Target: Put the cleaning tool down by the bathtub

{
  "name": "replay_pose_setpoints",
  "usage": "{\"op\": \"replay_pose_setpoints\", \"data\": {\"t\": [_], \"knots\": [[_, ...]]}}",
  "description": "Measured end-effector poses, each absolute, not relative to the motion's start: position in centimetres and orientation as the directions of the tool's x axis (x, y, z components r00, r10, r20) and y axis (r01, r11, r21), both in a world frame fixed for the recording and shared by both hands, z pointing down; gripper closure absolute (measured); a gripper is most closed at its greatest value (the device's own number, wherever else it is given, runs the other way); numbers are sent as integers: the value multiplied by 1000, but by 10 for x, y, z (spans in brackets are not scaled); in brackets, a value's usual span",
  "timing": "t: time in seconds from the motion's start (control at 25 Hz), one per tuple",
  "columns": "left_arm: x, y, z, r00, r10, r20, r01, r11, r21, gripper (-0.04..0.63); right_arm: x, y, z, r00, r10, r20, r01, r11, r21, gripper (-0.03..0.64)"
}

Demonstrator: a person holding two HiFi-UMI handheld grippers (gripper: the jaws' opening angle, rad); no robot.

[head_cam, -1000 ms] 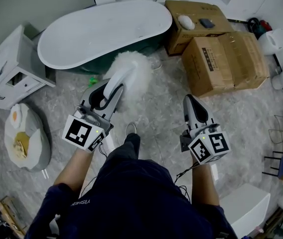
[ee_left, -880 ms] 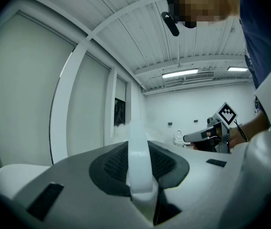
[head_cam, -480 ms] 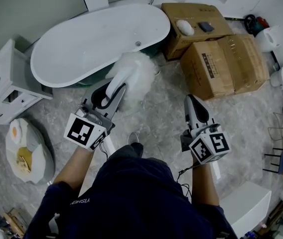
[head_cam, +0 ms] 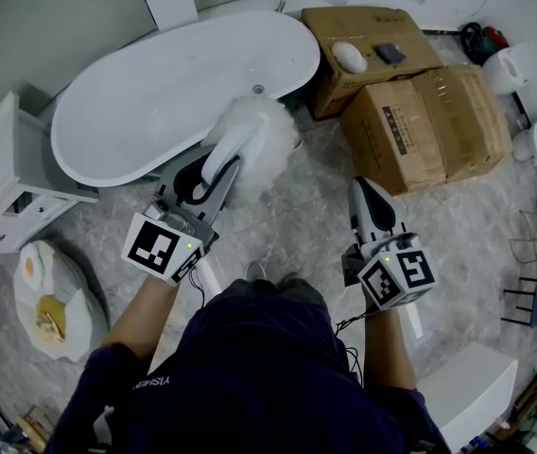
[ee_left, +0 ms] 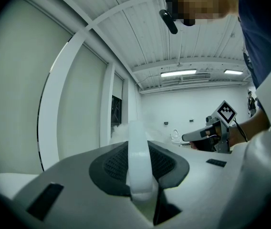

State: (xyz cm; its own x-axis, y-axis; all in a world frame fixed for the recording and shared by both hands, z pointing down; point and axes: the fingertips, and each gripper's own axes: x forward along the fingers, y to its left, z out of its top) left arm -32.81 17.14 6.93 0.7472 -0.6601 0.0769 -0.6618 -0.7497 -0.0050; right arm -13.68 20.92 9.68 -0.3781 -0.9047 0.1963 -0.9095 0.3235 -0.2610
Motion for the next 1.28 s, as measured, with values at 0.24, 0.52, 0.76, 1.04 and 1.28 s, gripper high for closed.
{"op": "replay_pose_setpoints", "data": {"t": [0.24, 0.52, 0.76, 1.04, 1.28], "knots": [[-314, 149, 70, 751, -656, 79, -657, -754, -12, 488, -124, 186, 97, -376, -908, 186, -910, 324, -259, 614], [-282, 112, 77, 745, -661, 93, -663, -749, -16, 488, -96, 146, 104, -394, -901, 184, -901, 339, -269, 614], [-237, 64, 90, 726, -676, 130, -681, -732, -7, 488, -56, 92, 119, -428, -879, 209, -885, 361, -294, 614], [-177, 8, 102, 709, -684, 171, -693, -721, -8, 488, -5, 32, 137, -471, -853, 225, -861, 389, -326, 614], [-135, -27, 118, 710, -670, 215, -685, -728, -7, 488, 33, -5, 150, -476, -848, 233, -854, 383, -352, 614]]}}
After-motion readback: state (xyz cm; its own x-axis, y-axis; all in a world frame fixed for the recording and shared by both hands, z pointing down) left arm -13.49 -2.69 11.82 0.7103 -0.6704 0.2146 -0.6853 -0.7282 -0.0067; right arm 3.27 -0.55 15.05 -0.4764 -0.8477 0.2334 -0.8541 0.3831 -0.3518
